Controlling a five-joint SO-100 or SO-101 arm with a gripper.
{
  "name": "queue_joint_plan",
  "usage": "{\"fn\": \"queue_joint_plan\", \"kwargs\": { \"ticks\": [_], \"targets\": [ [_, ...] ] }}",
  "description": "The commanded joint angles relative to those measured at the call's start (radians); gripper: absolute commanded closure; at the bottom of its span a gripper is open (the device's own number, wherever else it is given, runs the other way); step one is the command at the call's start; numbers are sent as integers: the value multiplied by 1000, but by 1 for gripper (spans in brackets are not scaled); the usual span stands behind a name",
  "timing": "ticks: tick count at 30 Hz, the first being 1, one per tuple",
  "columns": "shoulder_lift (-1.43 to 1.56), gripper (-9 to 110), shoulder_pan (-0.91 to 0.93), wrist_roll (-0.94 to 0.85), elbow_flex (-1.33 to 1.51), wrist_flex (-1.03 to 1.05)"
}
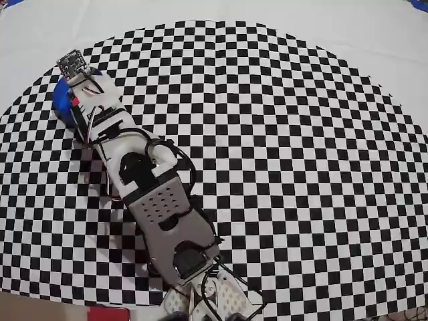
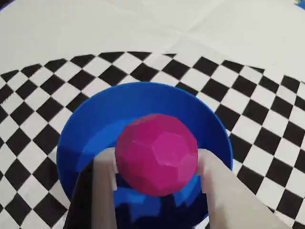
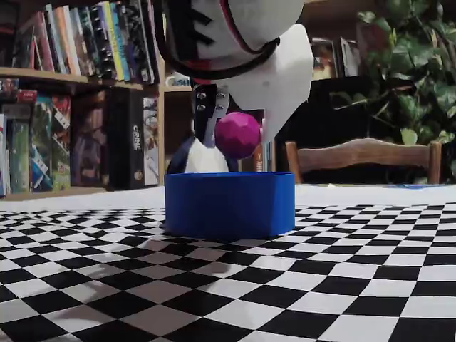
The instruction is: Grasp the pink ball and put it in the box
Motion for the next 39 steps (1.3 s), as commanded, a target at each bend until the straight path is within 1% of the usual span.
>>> {"fn": "queue_joint_plan", "kwargs": {
  "ticks": [1, 14, 39],
  "targets": [
    [-2, 101, 3, -5, -67, 2],
    [-66, 101, 3, -5, -153, 26],
    [-84, 101, -2, -5, -169, 28]
  ]
}}
